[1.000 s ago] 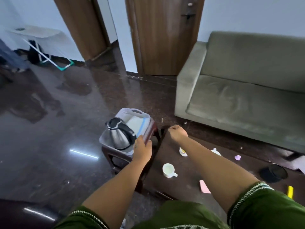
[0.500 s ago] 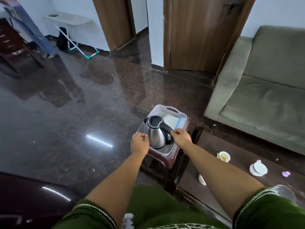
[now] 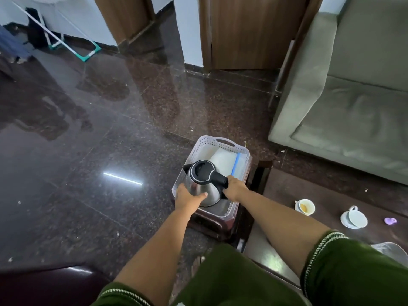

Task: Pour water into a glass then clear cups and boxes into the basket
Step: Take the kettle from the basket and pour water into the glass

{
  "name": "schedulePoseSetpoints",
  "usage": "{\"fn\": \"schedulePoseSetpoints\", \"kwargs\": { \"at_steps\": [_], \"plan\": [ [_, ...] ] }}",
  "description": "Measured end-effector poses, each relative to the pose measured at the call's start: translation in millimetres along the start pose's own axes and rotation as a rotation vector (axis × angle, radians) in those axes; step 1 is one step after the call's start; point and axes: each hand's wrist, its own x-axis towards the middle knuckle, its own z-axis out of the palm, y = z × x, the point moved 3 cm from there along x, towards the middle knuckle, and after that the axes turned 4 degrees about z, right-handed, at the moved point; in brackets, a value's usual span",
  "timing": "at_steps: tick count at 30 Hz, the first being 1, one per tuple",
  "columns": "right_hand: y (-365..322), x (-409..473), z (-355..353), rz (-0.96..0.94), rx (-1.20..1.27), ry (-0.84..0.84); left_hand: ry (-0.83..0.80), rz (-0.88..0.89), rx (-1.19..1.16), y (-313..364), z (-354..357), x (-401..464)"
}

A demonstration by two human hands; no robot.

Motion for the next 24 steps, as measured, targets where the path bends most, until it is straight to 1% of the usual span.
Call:
{"fn": "schedulePoseSetpoints", "kwargs": {
  "at_steps": [3,5,9,14,19,22,24],
  "plan": [
    [3,7,2,-0.007,-0.007,0.023,-0.109,-0.067,0.11,-9,8,16],
    [4,8,1,-0.006,0.008,0.028,-0.15,-0.062,0.134,-13,15,23],
    [-6,1,3,0.011,0.103,0.061,-0.109,-0.034,0.139,-10,13,34],
    [-22,-17,-7,0.058,0.239,0.096,-0.088,0.087,0.224,11,-13,58],
    [-23,-41,-22,0.072,0.385,0.204,-0.208,0.209,0.166,29,-25,57],
    [-22,-59,-29,0.03,0.448,0.275,-0.287,0.255,0.056,36,-21,47],
    [-19,-73,-35,-0.001,0.473,0.322,-0.306,0.286,-0.015,47,-16,43]
  ]
}}
